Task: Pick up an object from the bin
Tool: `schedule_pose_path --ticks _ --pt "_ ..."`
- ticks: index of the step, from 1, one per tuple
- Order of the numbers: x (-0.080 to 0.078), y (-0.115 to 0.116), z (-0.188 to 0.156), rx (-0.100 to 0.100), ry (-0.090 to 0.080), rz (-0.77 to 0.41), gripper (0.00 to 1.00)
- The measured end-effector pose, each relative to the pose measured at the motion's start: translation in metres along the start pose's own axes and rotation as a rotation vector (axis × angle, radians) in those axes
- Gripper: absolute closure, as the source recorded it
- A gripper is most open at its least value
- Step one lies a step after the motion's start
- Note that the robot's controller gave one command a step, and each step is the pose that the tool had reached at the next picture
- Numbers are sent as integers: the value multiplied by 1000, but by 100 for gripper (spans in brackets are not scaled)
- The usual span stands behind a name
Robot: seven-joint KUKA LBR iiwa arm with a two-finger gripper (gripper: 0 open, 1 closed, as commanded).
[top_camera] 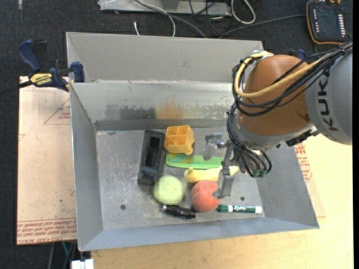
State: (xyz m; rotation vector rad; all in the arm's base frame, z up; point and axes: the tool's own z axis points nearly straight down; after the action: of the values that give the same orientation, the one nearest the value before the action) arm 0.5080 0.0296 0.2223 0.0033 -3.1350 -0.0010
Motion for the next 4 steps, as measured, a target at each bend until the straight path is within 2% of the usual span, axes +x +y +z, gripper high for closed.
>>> schedule_pose_path --ticks 1,2,3,4 --pt "-2 0 -4 0 -7 2 0" --pt "-70 -13 63 -1 -7 62 0" --pt "-86 -38 62 0 -16 -85 0" --pt "-80 -25 86 -3 -9 53 0"
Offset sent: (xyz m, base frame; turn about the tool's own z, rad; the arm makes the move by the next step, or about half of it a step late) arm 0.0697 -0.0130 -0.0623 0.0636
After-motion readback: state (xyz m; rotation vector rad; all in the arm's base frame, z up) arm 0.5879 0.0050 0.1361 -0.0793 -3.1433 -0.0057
